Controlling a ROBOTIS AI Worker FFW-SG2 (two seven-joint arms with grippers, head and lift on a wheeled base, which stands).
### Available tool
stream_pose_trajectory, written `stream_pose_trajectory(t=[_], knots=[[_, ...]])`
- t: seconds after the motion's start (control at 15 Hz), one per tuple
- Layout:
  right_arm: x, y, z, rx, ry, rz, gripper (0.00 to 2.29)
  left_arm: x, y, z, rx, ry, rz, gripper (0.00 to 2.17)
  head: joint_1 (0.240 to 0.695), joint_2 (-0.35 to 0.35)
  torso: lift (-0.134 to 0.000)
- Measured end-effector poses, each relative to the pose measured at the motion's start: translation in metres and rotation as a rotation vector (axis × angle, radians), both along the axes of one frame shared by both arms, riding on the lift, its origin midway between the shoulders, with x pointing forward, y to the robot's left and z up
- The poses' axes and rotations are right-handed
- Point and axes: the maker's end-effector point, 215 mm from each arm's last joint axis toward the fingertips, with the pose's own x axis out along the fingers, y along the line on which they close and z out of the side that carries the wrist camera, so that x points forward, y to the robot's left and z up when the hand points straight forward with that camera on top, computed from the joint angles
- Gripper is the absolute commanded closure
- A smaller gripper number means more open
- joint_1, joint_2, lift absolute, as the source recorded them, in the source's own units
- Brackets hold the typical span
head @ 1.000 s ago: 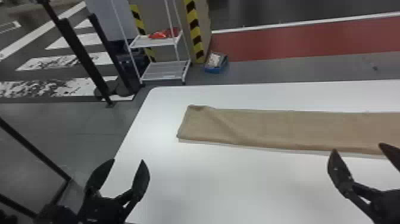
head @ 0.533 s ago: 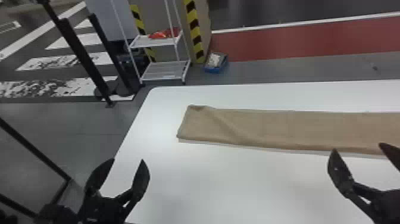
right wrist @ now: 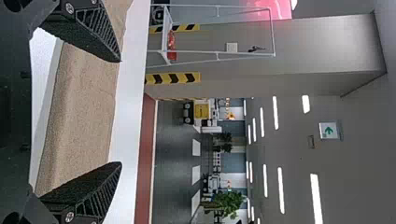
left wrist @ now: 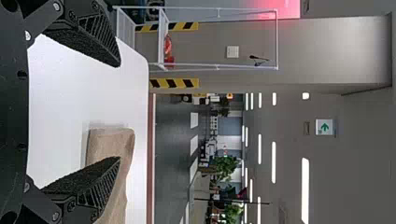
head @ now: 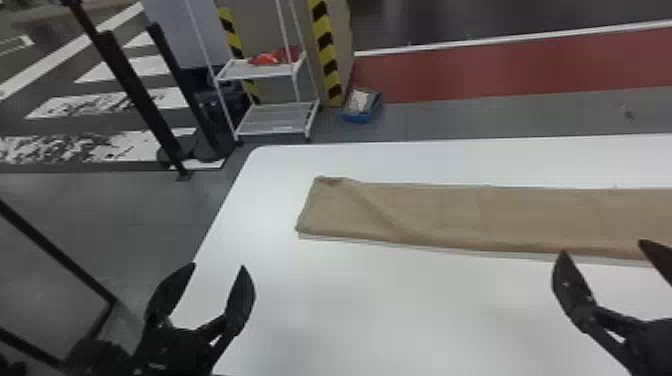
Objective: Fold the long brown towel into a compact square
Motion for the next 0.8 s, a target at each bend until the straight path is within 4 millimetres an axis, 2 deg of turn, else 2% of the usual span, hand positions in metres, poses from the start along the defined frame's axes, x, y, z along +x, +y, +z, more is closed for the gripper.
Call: stream_pose_trajectory(t=[0.13, 0.33, 0.53, 0.8], knots=[[0.001, 0.001, 0.001, 0.000, -0.002, 0.005, 0.10, 0.003, -0.002, 0.001, -0.006, 0.016, -0.003, 0.20, 0.695, 0.263, -0.123], [0.001, 0.001, 0.001, -0.003, -0.003, 0.009, 0.10, 0.023, -0.007, -0.010, -0.047, 0.098, -0.014, 0.20, 0.695, 0.250, -0.123], [0.001, -0.003, 0.000, -0.006, 0.000, 0.006, 0.10, 0.056, -0.011, -0.028, -0.101, 0.215, -0.025, 0.19, 0.695, 0.232, -0.123], [0.000, -0.009, -0.002, -0.009, 0.003, -0.004, 0.10, 0.107, -0.003, -0.034, -0.145, 0.320, -0.014, 0.19, 0.695, 0.216, -0.123]])
